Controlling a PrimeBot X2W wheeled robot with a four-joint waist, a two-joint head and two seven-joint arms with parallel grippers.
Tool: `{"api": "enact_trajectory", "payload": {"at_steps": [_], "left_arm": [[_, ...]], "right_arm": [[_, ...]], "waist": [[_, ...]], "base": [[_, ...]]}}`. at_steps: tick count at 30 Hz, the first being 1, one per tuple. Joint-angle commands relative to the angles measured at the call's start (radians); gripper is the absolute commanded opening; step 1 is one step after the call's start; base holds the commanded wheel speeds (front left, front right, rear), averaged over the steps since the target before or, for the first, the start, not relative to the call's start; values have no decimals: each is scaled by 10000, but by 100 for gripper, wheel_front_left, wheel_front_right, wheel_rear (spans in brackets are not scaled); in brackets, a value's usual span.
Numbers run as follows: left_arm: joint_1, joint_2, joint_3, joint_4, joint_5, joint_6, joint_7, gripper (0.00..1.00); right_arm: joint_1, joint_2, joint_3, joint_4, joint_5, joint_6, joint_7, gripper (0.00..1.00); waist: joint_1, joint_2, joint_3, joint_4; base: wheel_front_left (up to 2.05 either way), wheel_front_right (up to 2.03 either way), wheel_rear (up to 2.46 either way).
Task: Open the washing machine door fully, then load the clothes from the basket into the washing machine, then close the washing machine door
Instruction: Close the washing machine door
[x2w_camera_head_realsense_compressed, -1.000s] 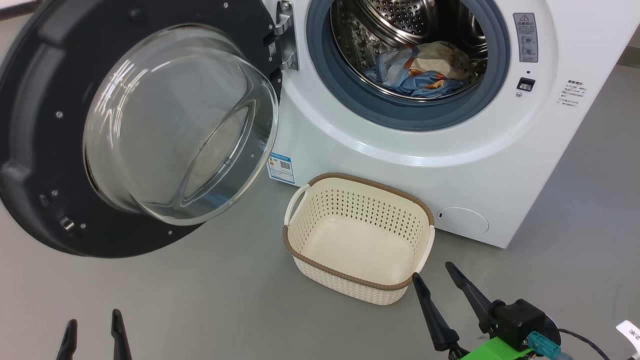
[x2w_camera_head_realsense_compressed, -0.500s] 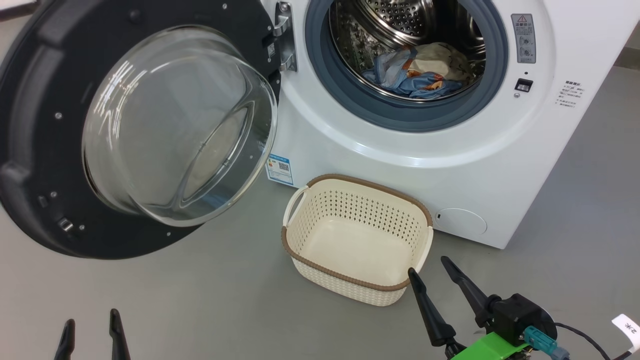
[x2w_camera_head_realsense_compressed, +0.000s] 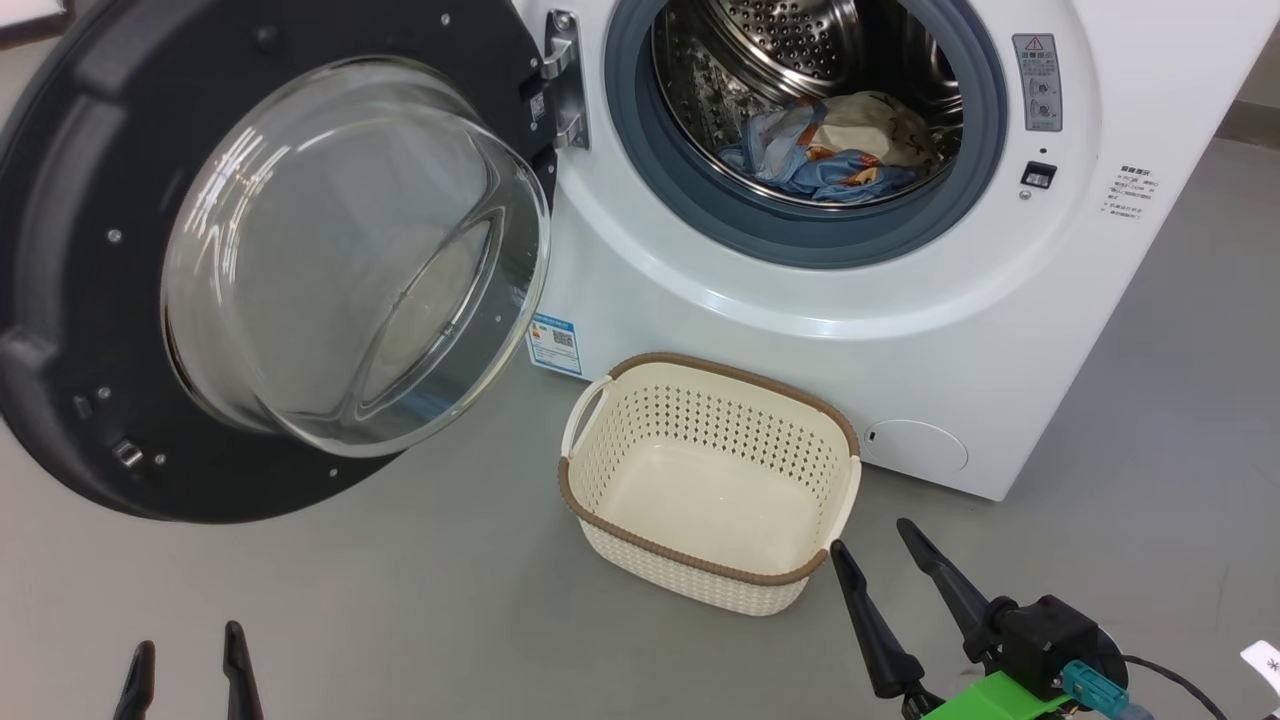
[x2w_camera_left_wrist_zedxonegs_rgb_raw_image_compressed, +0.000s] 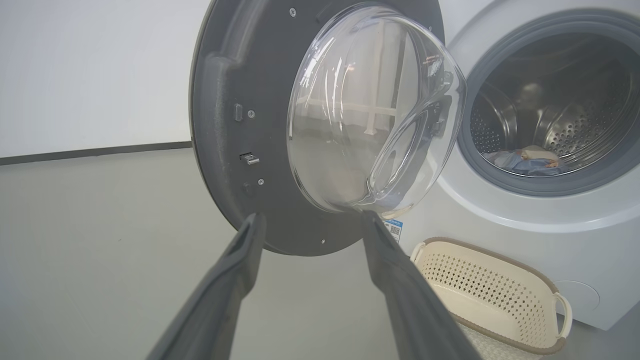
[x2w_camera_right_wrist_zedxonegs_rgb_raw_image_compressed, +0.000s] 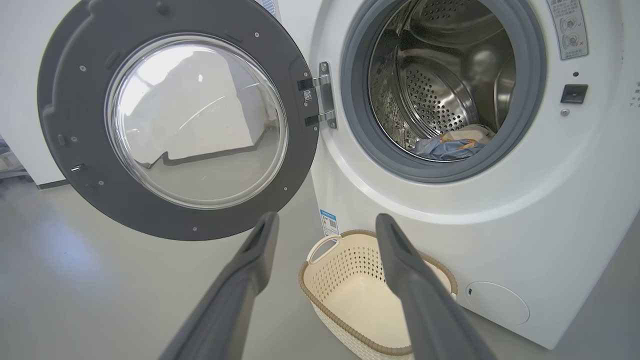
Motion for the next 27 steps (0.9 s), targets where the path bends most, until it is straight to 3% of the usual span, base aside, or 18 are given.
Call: {"api": "enact_trajectory", "payload": {"at_steps": [1,5,6,7,8,9,14,19,25,27], "left_arm": [[-158,51,359,-195,89,-24,-63,100],[-177,51,378,-173,90,-38,-63,100],[-182,51,384,-157,68,-48,-63,95],[-187,51,392,-145,62,-58,-63,74],[-192,51,401,-138,61,-68,-63,29],[-194,51,405,-120,34,-79,-63,0],[-275,51,520,-80,-568,-70,-63,0],[-531,62,1318,-202,-1462,-132,-63,0],[-1472,301,2838,37,-3026,-751,-63,0],[-1911,739,3248,303,-3555,-994,22,0]], "right_arm": [[-90,40,222,-280,-165,14,-48,100],[-82,40,202,-313,-162,14,-48,100],[-80,40,201,-318,-163,14,-48,100],[-78,40,201,-322,-165,14,-48,100],[-76,40,200,-323,-166,14,-48,100],[-76,40,193,-322,-169,14,-48,100],[-60,40,146,-337,-211,14,-48,100],[-44,40,81,-371,-263,14,-48,100],[20,40,-10,-412,-358,14,-48,100],[22,40,-22,-426,-376,14,-48,100]], "waist": [[0,0,3,1],[0,0,26,7],[0,0,33,8],[0,0,39,8],[0,0,43,7],[0,0,50,8],[0,0,113,13],[0,0,188,16],[0,0,272,7],[0,0,299,-6]], "base": [[0,0,0],[0,0,0],[0,0,0],[0,0,0],[0,0,0],[0,0,0],[0,0,0],[0,0,0],[0,0,0],[0,0,0]]}}
